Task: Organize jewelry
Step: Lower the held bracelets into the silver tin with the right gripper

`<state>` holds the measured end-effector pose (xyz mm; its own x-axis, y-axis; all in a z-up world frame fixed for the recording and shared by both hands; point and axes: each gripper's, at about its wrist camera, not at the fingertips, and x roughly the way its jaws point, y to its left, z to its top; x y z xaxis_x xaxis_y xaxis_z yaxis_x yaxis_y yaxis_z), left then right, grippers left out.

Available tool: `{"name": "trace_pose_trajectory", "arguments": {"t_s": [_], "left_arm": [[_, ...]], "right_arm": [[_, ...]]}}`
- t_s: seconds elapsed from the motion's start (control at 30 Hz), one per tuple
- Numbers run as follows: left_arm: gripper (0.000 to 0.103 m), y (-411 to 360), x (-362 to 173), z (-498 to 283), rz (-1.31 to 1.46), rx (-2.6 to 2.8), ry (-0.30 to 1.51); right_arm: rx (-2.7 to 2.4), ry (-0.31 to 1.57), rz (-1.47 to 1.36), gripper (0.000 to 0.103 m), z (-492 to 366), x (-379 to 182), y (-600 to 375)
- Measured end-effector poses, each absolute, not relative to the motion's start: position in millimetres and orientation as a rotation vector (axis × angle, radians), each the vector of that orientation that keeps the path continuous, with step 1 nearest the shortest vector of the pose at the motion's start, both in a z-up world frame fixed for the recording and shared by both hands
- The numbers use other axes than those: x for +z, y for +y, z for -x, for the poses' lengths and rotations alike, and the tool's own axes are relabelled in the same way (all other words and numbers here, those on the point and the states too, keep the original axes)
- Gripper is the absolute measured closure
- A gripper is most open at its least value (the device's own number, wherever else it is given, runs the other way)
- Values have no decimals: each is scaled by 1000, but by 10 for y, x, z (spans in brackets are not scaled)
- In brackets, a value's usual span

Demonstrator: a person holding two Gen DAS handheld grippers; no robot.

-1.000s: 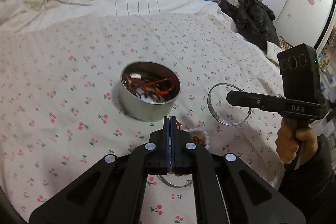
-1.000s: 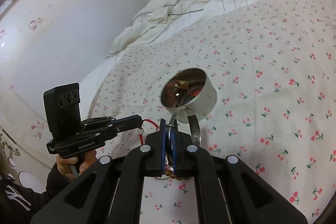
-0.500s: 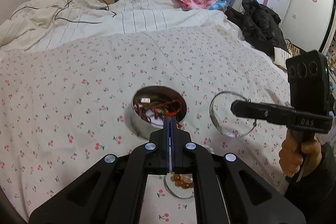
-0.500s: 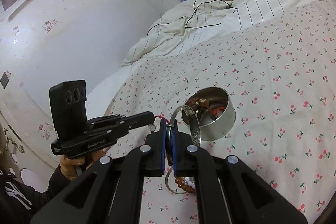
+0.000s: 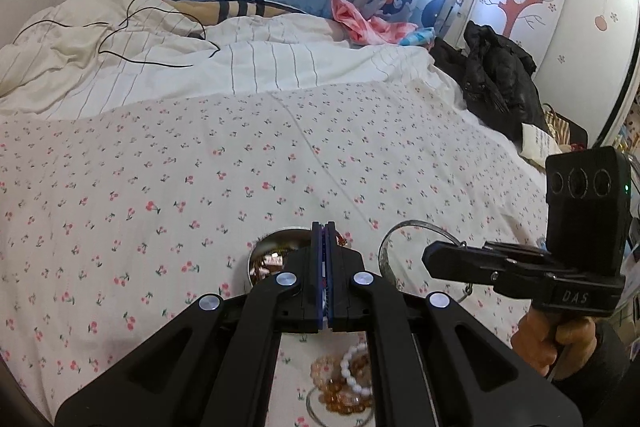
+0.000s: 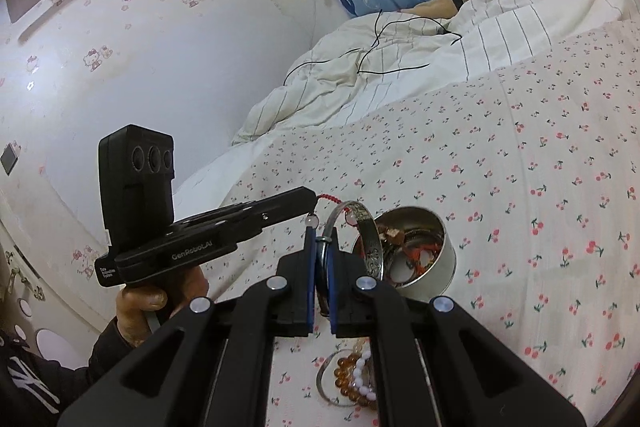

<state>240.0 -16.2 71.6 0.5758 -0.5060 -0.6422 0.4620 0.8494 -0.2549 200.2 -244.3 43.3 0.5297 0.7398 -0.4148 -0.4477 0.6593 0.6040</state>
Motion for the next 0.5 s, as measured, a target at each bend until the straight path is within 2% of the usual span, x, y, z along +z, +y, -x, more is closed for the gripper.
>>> {"name": "trace_pose_trajectory", "arguments": {"t_s": [0.5], "left_arm": [[102, -201, 82, -2765, 91, -521, 898]], "right_arm": [[666, 782, -344, 97, -2550, 215, -2171]]}}
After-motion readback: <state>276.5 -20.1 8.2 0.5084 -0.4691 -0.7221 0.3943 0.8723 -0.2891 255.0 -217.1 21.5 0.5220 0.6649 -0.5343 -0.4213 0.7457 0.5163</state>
